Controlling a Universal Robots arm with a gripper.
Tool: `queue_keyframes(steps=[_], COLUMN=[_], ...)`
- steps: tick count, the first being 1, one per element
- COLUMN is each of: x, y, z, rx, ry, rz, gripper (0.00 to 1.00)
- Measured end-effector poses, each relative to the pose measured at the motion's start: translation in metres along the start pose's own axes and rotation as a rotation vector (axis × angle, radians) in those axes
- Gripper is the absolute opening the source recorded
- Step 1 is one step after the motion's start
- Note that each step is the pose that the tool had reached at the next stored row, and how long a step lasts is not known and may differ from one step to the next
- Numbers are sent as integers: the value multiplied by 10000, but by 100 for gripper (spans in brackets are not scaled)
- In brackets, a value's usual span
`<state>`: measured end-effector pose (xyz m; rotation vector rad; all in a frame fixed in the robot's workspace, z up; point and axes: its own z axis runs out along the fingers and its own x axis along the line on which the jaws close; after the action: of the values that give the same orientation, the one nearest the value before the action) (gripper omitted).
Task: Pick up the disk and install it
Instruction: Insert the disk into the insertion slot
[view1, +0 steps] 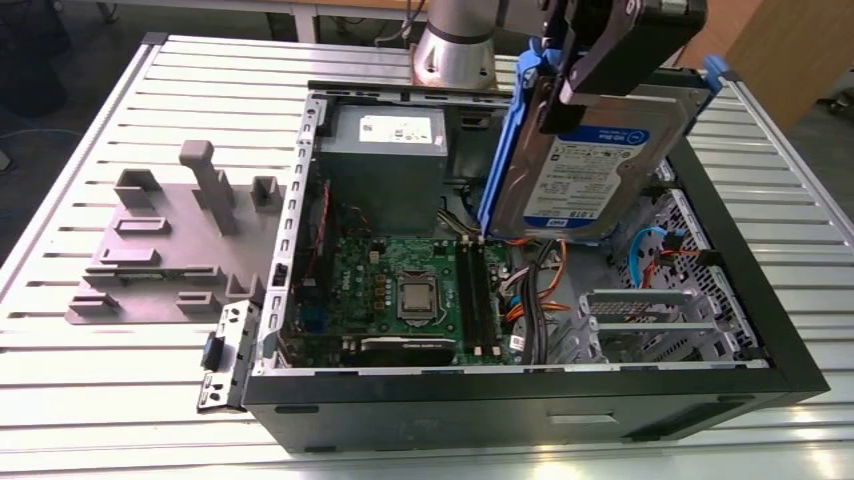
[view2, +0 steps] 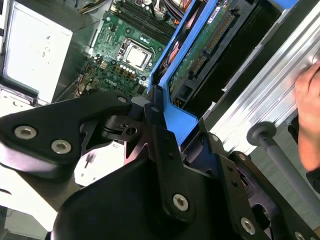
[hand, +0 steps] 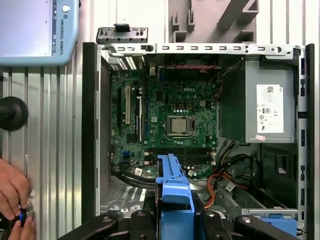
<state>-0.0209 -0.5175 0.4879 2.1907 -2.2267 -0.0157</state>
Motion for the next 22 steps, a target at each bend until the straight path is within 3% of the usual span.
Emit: queue_keyframes(steps=[4, 12, 22], x=[23, 137, 196], y=[-10, -21, -127], z=[4, 10, 24], rx=[0, 1, -21], ry=[4, 54, 103], rz=[0, 2, 2], gripper=[36, 36, 36])
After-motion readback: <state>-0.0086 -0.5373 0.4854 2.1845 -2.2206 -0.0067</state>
